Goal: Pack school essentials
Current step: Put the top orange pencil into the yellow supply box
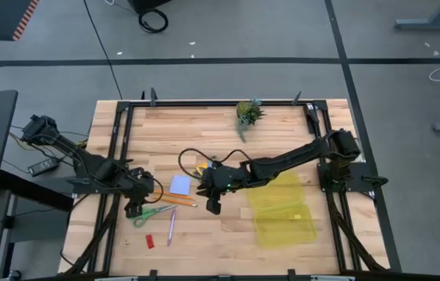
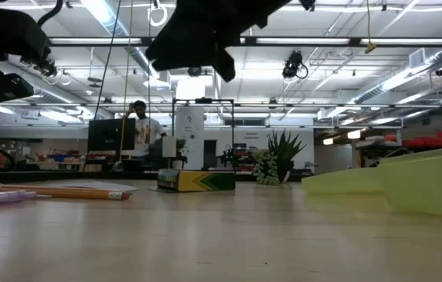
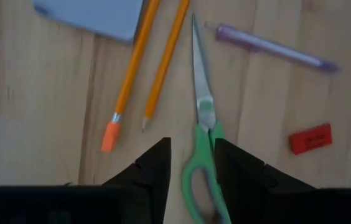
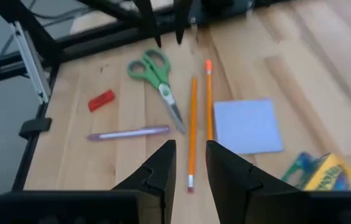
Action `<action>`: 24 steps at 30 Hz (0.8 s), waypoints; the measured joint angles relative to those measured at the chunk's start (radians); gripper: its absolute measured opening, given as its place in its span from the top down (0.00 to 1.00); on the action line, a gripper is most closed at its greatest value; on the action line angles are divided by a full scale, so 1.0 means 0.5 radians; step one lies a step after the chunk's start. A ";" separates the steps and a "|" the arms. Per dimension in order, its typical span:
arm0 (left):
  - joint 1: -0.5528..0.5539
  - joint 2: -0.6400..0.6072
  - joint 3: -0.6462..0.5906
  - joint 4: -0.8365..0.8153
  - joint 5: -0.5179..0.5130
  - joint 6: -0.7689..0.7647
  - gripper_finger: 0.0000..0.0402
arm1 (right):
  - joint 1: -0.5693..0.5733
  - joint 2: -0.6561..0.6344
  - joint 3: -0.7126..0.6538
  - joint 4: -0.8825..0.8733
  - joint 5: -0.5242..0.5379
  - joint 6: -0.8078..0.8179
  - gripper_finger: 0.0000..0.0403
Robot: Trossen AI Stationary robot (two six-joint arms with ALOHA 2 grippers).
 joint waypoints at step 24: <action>-0.017 -0.228 0.004 -0.021 0.001 -0.051 0.67 | -0.041 0.707 0.610 -0.131 -0.037 -0.285 0.76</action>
